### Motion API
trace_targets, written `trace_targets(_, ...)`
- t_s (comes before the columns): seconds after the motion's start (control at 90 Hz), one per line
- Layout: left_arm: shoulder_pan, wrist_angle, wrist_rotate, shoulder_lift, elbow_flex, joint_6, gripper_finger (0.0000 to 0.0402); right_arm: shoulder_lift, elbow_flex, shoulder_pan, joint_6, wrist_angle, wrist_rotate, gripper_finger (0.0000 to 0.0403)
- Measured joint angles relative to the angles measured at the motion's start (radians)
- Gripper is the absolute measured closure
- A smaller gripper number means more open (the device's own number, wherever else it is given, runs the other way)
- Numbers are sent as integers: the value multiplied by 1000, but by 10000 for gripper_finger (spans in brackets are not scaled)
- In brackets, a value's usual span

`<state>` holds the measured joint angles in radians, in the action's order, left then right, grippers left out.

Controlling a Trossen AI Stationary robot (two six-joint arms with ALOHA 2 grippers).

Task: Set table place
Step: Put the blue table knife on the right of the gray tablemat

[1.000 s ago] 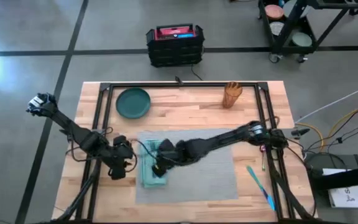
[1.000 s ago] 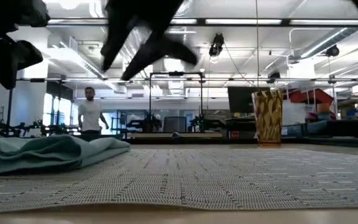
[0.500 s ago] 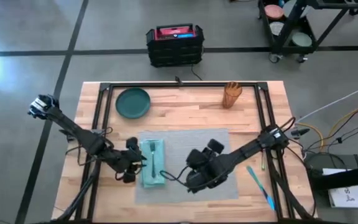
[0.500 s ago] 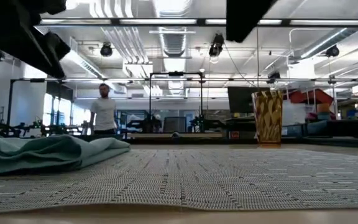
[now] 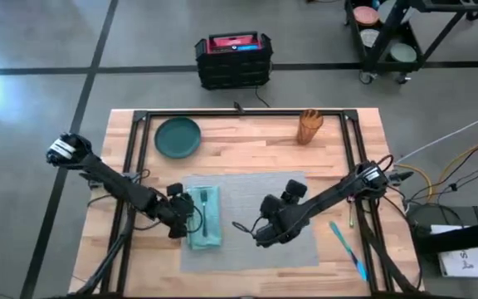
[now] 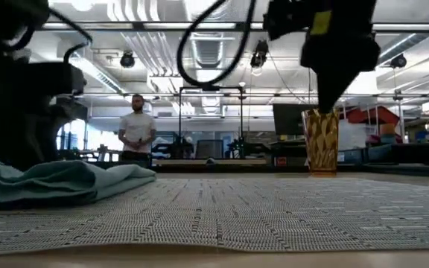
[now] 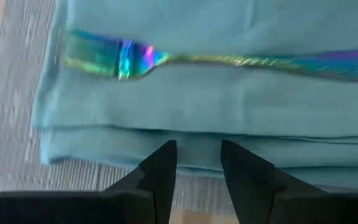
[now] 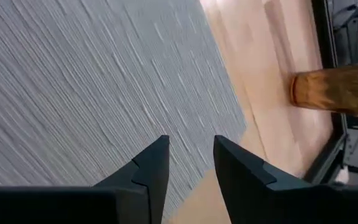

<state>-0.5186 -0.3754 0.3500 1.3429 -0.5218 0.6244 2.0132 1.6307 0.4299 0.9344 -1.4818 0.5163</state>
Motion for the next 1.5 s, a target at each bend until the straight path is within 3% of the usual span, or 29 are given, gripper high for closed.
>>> trace_targets(0.289,-2,-12,-17,-53,-49,12,287,-61,-20,0,-56,-5,-14,304)
trace_targets(0.578,-4,0,-54,-167,-122,13,288,-245,-58,30,32,-13,-259,276)
trace_targets(0.733,-3,51,-28,-179,-116,2,288,-352,-216,86,183,-6,-306,265)
trace_targets(0.844,-3,87,-20,-166,-115,-11,288,-434,-387,135,327,69,-410,264)
trace_targets(1.089,2,155,-18,-116,-112,-34,287,-542,-721,289,628,462,-606,286)
trace_targets(1.3,2,174,-19,-80,-112,-40,287,-530,-821,359,822,549,-634,306)
trace_targets(1.5,2,175,-19,-76,-112,-60,287,-523,-849,395,892,556,-651,323)
